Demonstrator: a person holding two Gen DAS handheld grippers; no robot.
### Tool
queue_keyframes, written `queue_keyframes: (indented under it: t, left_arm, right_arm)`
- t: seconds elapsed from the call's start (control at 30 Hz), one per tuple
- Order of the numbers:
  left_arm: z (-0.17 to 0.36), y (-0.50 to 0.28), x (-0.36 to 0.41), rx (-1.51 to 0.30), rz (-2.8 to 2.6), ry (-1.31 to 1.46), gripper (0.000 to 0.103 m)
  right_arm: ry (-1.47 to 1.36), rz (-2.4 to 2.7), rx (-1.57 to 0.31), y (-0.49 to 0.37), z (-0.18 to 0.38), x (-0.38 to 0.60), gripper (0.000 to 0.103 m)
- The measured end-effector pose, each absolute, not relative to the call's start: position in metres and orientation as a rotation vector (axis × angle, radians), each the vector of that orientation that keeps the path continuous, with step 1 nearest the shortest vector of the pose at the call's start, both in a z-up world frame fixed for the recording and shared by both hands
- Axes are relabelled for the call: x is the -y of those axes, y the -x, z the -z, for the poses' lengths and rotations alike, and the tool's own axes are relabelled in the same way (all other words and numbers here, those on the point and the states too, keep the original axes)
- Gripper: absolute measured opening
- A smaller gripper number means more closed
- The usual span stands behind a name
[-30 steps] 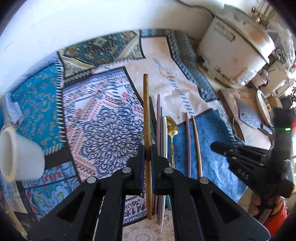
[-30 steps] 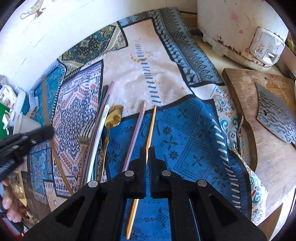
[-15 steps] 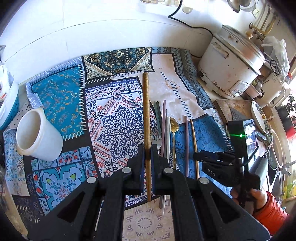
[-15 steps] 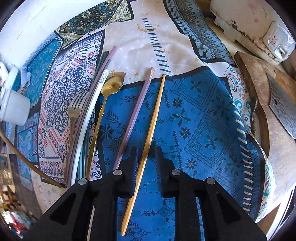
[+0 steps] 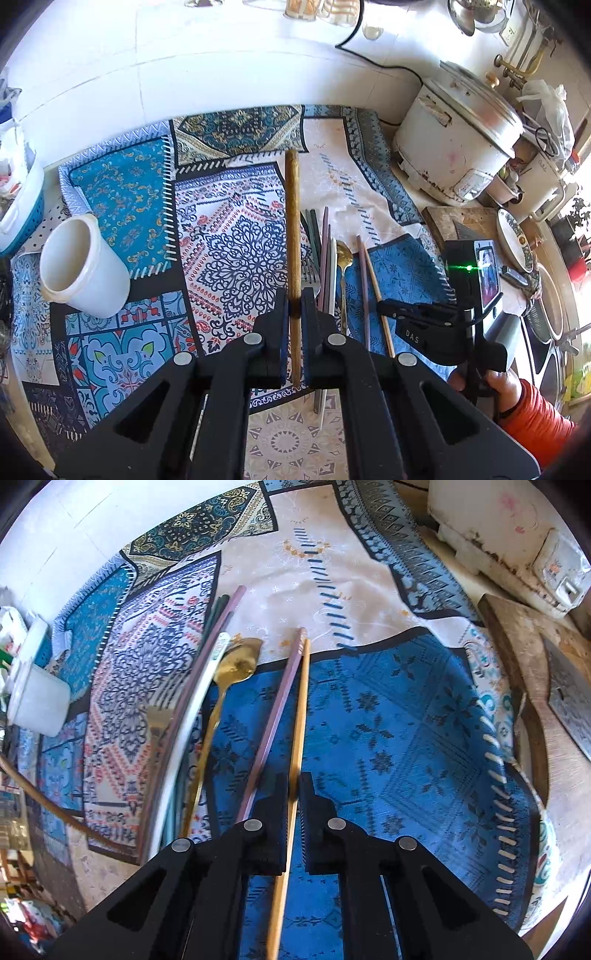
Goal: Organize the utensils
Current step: 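Lift both held chopsticks from the pile toward the white cup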
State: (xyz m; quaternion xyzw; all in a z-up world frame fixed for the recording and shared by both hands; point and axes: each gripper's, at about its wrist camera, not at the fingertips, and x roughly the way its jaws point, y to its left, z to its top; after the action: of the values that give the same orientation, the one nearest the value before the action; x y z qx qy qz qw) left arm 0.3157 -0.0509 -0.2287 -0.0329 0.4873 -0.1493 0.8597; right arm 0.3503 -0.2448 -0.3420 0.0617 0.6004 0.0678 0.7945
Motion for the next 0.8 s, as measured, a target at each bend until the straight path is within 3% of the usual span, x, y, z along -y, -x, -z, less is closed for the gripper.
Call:
queue_keyframes:
  t: [0.8]
  left_arm:
    - [0.163, -0.275, -0.025, -0.801, 0.133, 0.186, 0.004]
  right_arm:
    - [-0.028, -0.263, -0.986, -0.343, 0.239, 0.192, 0.004]
